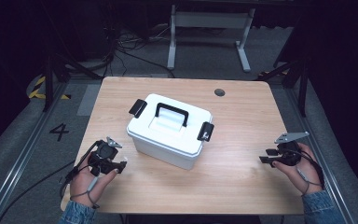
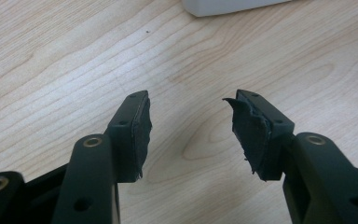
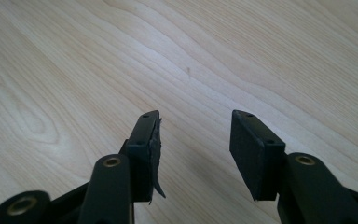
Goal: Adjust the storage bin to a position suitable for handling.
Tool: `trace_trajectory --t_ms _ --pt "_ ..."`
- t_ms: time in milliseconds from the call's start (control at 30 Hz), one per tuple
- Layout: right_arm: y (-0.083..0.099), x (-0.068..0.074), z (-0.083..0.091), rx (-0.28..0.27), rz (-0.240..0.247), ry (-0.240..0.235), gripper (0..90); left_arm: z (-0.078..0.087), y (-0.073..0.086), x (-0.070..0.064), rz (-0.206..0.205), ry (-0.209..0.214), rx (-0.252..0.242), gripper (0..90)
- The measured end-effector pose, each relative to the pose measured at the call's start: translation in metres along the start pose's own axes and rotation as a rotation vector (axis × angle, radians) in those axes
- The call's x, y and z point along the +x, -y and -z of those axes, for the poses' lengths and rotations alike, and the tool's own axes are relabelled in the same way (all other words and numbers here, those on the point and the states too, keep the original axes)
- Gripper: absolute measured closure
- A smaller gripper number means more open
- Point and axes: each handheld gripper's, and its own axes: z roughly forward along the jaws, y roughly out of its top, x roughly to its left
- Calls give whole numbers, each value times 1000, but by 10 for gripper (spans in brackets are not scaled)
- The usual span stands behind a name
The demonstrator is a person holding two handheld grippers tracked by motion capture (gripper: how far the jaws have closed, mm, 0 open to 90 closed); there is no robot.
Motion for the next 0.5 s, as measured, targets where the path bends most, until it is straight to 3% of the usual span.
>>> trace_trajectory --t_ms 267,433,467,500 --pt "-12 4 3 -24 12 -34 557 8 -1 -3 9 -6 14 469" --pt "-20 4 7 -36 20 -28 557 14 -2 -7 -13 -27 16 468" --pt "-25 4 11 -40 29 -27 562 14 -2 -8 4 -16 17 468" --pt "-25 4 11 -40 29 -27 562 14 -2 -7 -7 -14 15 468"
